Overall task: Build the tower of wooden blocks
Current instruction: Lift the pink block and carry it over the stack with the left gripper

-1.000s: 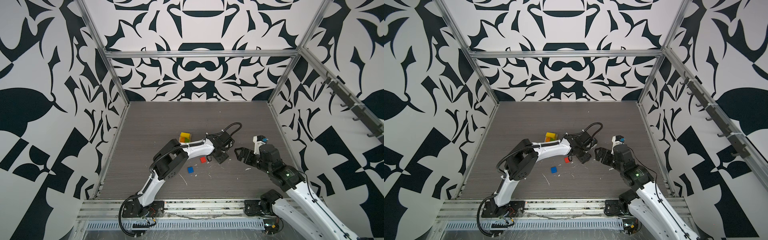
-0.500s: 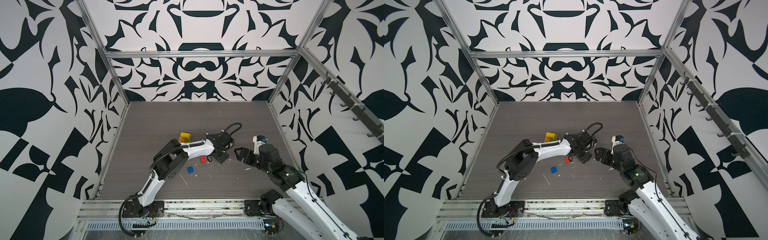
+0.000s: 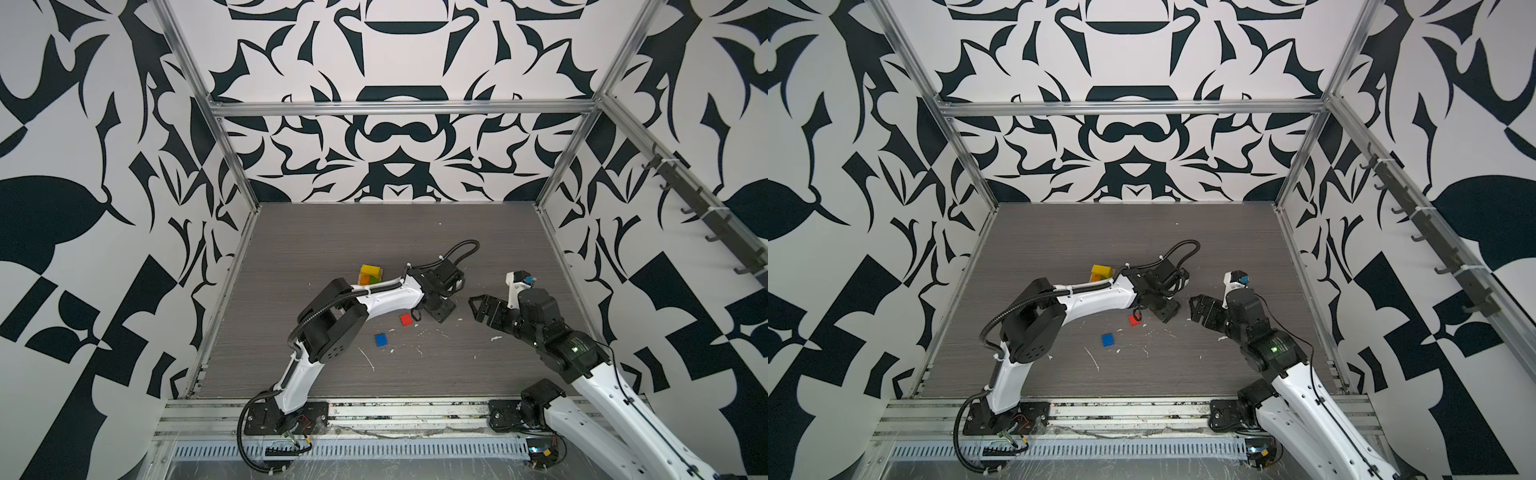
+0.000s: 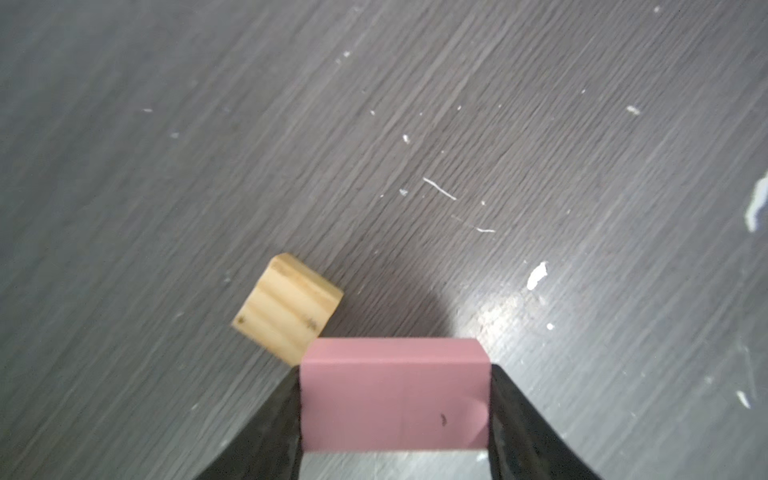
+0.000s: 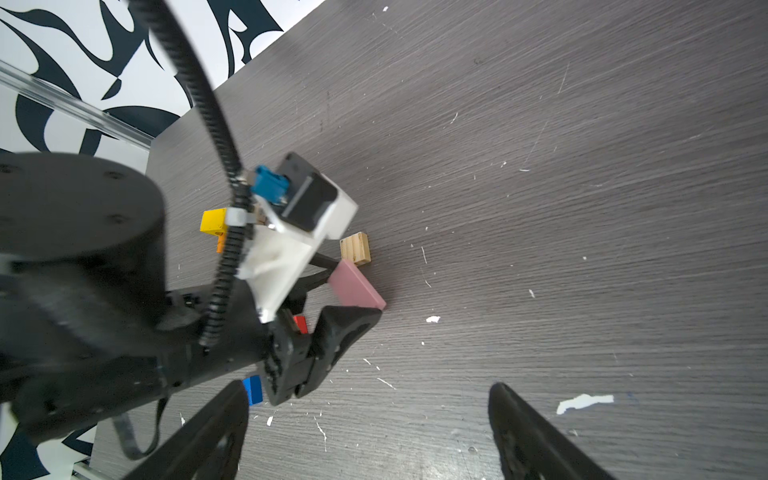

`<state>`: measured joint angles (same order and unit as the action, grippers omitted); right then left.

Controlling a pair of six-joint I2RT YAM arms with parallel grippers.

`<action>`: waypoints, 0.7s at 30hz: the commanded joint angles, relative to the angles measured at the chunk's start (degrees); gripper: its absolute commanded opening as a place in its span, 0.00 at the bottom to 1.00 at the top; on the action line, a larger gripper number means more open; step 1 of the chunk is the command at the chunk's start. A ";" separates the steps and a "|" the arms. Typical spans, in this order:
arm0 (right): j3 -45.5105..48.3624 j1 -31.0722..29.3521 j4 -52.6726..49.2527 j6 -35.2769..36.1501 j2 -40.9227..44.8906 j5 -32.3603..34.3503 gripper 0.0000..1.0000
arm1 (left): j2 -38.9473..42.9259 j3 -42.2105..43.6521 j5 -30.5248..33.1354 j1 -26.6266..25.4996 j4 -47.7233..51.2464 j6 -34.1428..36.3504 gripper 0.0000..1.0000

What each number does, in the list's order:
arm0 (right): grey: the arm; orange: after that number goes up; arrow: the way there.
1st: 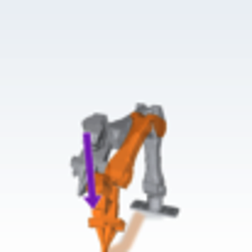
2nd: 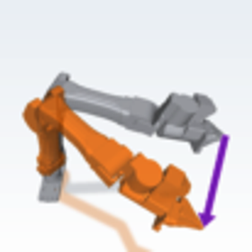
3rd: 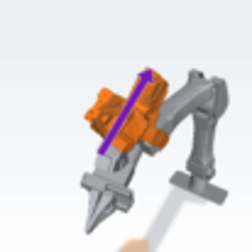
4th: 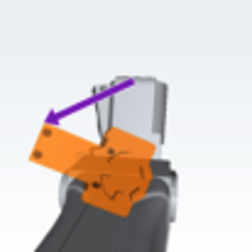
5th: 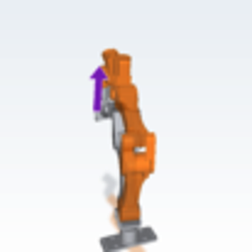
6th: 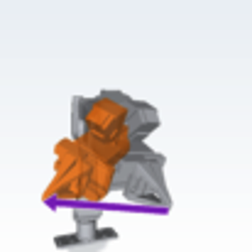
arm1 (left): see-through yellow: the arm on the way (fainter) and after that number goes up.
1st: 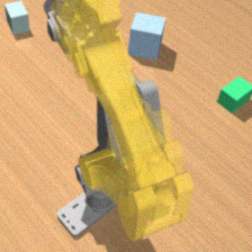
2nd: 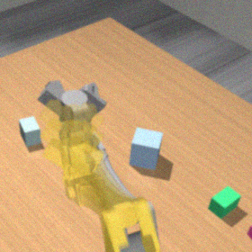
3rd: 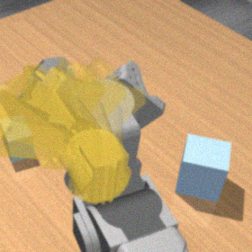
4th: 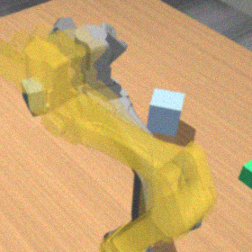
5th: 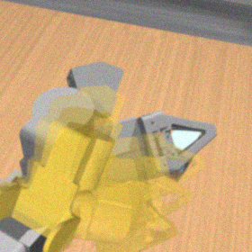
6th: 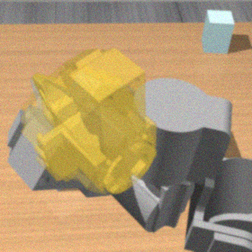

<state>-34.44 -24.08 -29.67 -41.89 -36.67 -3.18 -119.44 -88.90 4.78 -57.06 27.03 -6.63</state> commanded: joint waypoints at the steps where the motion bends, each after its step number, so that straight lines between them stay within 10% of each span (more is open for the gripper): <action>1: 0.05 0.18 1.79 -0.22 0.65 0.10 0.94 | 3.99 1.94 0.13 1.25 -1.13 -2.51 0.28; 21: 2.75 0.17 12.71 1.57 -4.02 -12.95 0.93 | 18.27 7.68 1.37 13.18 1.83 -10.37 0.30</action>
<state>-31.92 -24.08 -21.12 -41.39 -40.45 -13.13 -103.72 -82.74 5.45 -45.60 26.09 -14.90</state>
